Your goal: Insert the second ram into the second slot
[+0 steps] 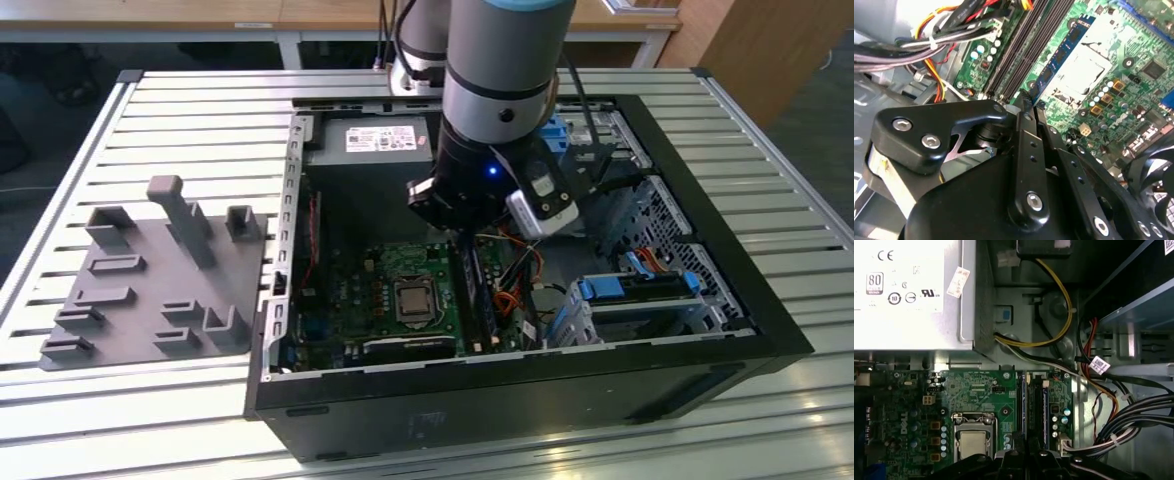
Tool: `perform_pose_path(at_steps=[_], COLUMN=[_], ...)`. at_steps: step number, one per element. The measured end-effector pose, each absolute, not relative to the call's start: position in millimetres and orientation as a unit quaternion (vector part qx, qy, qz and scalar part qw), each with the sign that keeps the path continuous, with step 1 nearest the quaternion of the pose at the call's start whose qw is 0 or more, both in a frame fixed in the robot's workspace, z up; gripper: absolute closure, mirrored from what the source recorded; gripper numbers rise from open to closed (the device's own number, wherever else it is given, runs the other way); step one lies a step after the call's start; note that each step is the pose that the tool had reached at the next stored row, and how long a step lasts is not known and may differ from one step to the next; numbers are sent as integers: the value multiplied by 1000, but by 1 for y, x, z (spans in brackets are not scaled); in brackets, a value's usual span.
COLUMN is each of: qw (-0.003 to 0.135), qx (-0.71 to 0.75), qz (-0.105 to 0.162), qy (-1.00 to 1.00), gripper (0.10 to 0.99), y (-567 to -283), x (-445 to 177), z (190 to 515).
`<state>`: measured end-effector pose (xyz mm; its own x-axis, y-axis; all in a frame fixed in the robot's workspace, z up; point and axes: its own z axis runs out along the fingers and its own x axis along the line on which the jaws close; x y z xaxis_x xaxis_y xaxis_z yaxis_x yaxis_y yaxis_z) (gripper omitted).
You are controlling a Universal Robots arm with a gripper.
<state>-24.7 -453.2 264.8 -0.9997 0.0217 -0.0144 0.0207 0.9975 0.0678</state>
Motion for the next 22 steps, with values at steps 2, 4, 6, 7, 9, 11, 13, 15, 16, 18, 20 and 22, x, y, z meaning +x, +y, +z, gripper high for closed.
perform_pose_path(at_steps=[2,4,6,7,9,11,13,15,16,18,20,22], qw=[7,7,7,7,7,7,7,7,7,7,7,7], qx=[12,14,15,15,16,16,16,16,16,16,16,16], qz=[34,34,34,34,34,34,34,34,34,35,36,36], qy=[999,999,999,999,999,999,999,999,999,999,999,999], gripper=[949,949,949,949,949,949,949,949,949,949,949,949], y=[-454,-454,-454,-454,-454,-454,-454,-454,-454,-454,-455,-455], x=[-25,-24,-24,-23,-22,-22,-22,-22,-21,-19,-18,-17], z=[262,259,255,253,252,252,252,252,252,250,247,244])
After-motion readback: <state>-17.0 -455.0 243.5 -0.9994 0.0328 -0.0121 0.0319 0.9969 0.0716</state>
